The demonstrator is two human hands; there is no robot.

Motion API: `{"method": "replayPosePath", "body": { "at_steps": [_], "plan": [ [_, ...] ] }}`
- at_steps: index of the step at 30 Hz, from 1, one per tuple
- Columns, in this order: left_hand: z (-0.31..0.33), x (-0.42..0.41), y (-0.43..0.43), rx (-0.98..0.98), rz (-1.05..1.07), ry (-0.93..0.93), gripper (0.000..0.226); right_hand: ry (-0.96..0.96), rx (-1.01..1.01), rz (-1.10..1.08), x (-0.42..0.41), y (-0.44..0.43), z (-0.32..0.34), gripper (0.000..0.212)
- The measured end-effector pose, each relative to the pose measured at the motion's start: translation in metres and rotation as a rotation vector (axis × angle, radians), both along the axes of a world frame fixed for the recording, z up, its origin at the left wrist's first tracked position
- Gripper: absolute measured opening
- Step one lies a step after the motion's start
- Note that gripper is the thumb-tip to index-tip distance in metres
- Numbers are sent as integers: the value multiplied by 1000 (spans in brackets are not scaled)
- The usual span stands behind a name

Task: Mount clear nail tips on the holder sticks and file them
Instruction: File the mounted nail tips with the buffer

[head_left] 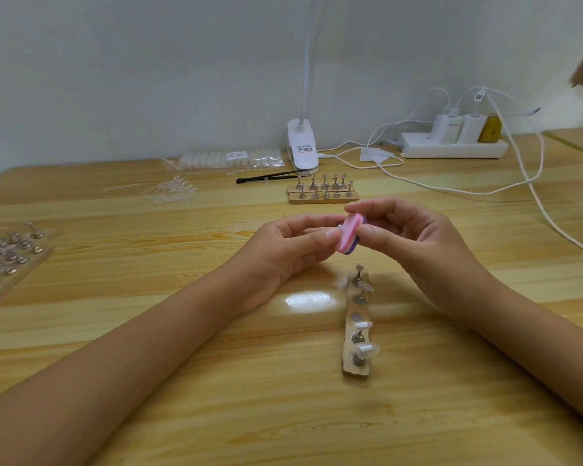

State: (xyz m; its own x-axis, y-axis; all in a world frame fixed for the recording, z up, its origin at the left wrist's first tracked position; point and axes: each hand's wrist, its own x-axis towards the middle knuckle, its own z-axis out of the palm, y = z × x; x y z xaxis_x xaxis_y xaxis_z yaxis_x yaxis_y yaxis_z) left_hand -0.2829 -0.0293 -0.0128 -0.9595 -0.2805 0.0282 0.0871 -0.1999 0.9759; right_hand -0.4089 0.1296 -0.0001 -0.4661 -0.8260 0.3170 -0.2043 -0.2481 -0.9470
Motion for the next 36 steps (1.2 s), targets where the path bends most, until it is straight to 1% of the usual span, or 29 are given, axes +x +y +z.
{"method": "replayPosePath", "body": {
  "at_steps": [4,6,8,11,16,20,24,26,29,34,36],
  "plan": [
    [-1,-1,-1,14,3,14,24,-5,-40,-31,-1,2,4,33],
    [-1,-2,-1,22,10,17,27,-19,-58,-67,-1,3,5,33],
    [-1,-2,-1,35,18,24,33,7,-29,-48,1,3,5,31],
    [0,0,0,41,15,27,27,93,39,0,8,3,3,29],
    [1,-1,0,48,32,20,33,66,-17,-111,9,3,6,32],
    [0,-2,0,64,51,20,28,101,46,-54,14,1,2,29],
    [0,-2,0,39,29,18,29,50,-10,-135,11,1,4,30],
    [0,-1,0,39,23,20,29,44,-5,-123,11,1,3,29],
    [0,-1,0,50,19,23,24,66,34,-66,16,-1,0,28],
    [0,-1,1,24,13,32,27,-51,-11,-152,8,-1,2,30],
    [0,-2,1,26,14,37,26,-33,24,-109,10,-2,-1,30]
  ]
}}
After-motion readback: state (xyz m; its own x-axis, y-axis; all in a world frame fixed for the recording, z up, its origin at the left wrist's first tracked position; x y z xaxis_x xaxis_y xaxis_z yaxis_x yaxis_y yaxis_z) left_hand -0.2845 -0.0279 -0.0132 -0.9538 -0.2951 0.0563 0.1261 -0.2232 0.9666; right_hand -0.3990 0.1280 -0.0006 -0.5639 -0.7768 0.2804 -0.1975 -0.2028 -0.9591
